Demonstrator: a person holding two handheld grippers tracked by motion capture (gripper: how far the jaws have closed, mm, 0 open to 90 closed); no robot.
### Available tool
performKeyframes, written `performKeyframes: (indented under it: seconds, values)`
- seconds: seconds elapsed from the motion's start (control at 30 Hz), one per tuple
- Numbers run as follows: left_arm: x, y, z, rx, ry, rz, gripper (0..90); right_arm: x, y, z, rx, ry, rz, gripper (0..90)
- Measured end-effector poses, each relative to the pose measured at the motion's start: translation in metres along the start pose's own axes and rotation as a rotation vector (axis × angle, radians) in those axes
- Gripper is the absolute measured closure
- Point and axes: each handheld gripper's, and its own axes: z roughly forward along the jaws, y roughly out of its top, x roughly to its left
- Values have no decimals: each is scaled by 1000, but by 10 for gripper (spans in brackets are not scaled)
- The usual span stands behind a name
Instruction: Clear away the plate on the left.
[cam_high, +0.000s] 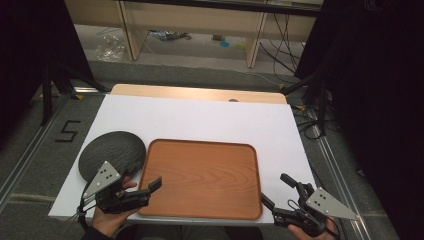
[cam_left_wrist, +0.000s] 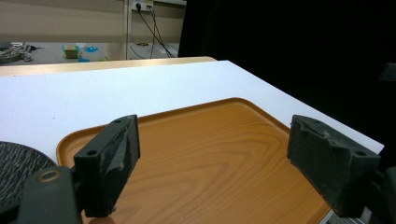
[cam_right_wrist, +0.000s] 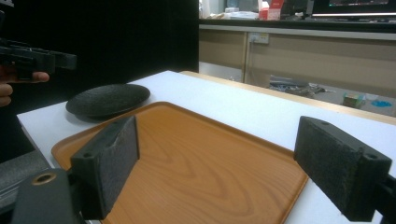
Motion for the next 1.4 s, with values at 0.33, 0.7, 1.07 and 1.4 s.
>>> performKeyframes:
  seconds: [0.33,0.7,1.07,1.4]
  values:
    - [18,3,-5,-17,42,-61,167,1,0,1,-9,-5,-1,153]
    - [39,5,-14,-53,101,-160,173,1,-1,3,-30,9,10,153]
    - [54,7,-19,-51,165,-173,174,1,-1,2,-17,3,3,154]
    - [79,8,-26,-28,225,-179,176,2,-1,3,-27,7,10,154]
